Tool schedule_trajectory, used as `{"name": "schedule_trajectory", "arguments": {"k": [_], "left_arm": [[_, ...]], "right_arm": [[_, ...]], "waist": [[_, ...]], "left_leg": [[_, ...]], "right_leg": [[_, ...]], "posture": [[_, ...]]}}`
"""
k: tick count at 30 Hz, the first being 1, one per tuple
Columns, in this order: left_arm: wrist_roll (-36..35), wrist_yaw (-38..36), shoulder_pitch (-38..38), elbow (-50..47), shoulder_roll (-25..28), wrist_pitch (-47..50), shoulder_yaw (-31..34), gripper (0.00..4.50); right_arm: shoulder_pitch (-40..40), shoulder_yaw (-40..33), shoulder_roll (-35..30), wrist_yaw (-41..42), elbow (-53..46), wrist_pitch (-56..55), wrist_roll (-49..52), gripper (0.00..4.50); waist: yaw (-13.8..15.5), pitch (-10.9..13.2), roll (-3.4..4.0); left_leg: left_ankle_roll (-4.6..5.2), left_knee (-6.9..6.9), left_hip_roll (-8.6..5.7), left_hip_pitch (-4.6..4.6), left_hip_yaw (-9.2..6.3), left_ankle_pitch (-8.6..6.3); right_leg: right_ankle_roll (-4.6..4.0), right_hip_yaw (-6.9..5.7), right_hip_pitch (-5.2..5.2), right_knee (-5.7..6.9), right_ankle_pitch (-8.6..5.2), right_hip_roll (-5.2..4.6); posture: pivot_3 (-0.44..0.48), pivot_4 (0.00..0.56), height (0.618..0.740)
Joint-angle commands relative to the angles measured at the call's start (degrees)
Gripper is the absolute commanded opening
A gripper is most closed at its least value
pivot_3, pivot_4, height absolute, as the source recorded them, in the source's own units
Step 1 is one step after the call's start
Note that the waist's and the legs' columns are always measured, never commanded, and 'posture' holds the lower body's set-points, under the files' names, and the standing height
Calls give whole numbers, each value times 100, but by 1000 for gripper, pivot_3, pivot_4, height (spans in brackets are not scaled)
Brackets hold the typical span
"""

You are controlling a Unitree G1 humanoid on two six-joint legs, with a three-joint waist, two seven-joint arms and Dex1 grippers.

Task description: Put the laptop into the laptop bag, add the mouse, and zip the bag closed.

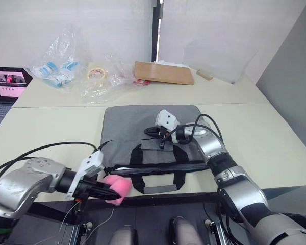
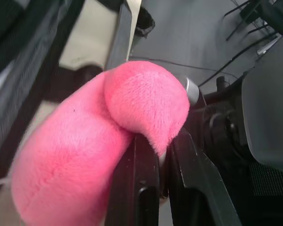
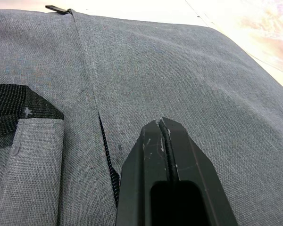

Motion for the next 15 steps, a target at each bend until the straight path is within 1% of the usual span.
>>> {"name": "schedule_trajectory", "arguments": {"k": [1,3,8,10,13,15], "left_arm": [[-198,-405,586,-301,314,-235,355,18],[-224,-396,797,-361,351,-308,426,18],[-437,-58,681,-572,86,-160,235,18],[-499,185,413,-637,-218,-69,-20,18],[-526,431,99,-642,-530,42,-272,18],[-553,668,-174,-634,-853,119,-481,18]], "right_arm": [[290,241,1,-89,443,213,-311,0],[269,247,14,-92,470,202,-318,0],[212,258,59,-89,536,188,-332,0],[192,267,83,-86,556,189,-341,0],[171,270,99,-80,586,183,-347,0],[151,270,121,-77,605,190,-355,0]], "waist": [[1,2,3],[1,2,4],[-11,1,3],[-7,1,3],[-14,-1,-1],[-1,-1,-1]], "left_leg": [[0,-7,3,1,0,0],[-1,-15,8,4,1,1],[-3,-19,16,4,1,0],[-4,-23,18,6,2,0],[-9,-26,21,5,2,2],[-11,-26,21,6,2,2]], "right_leg": [[-3,1,-3,0,-3,0],[-6,0,-2,0,-5,0],[-10,-3,-2,-3,-7,4],[-10,-3,-2,-2,-7,7],[-11,-2,-3,-2,-6,12],[-11,-1,-3,-1,-6,13]], "posture": [[0,150,740],[0,150,740],[0,150,740],[0,150,740],[0,150,740],[0,150,740]]}}
